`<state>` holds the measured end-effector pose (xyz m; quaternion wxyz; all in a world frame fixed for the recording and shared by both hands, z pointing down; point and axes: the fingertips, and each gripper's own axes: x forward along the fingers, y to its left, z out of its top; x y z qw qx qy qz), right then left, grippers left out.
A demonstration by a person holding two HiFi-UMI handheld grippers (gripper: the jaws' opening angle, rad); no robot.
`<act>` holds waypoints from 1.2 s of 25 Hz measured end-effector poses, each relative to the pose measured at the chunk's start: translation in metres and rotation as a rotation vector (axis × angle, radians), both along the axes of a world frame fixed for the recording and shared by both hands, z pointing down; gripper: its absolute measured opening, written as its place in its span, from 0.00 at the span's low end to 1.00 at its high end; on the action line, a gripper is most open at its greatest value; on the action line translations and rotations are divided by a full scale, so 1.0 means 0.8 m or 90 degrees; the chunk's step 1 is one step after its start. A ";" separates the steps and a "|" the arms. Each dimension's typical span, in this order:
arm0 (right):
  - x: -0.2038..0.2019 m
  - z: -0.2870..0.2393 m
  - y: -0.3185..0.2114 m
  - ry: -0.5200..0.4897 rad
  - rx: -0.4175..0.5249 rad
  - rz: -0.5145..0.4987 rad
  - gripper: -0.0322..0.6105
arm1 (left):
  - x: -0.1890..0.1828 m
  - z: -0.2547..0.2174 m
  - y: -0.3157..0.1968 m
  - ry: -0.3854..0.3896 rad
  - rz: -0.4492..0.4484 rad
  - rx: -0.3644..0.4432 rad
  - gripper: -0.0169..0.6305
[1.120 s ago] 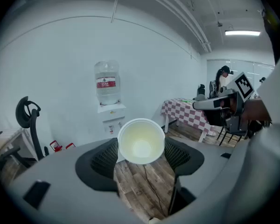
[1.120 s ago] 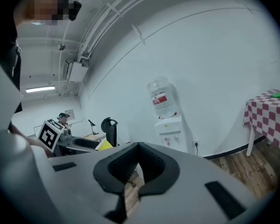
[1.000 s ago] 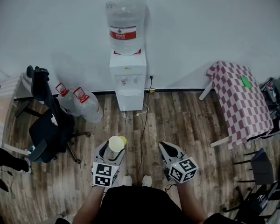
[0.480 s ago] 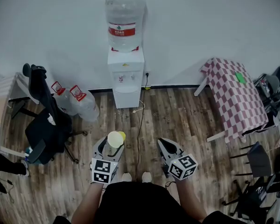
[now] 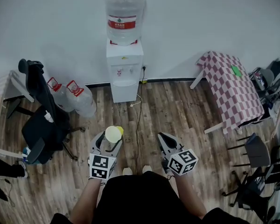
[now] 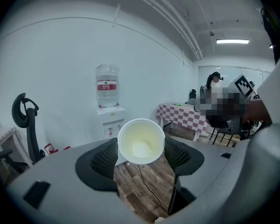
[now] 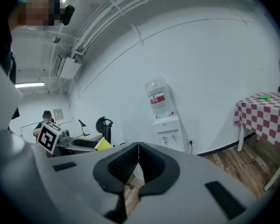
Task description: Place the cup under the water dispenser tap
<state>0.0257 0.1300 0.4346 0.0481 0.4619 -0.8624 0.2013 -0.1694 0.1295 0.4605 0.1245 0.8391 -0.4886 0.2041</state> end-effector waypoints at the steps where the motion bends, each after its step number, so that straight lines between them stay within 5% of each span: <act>1: -0.003 0.002 0.003 0.003 -0.002 0.004 0.08 | -0.004 0.003 0.002 0.002 0.002 -0.003 0.53; 16: -0.008 0.015 0.004 0.023 -0.021 0.006 0.08 | -0.010 0.023 -0.004 0.016 0.006 -0.021 0.53; 30: 0.039 0.024 -0.106 -0.004 -0.026 -0.028 0.08 | 0.045 0.015 -0.108 -0.008 -0.018 -0.017 0.53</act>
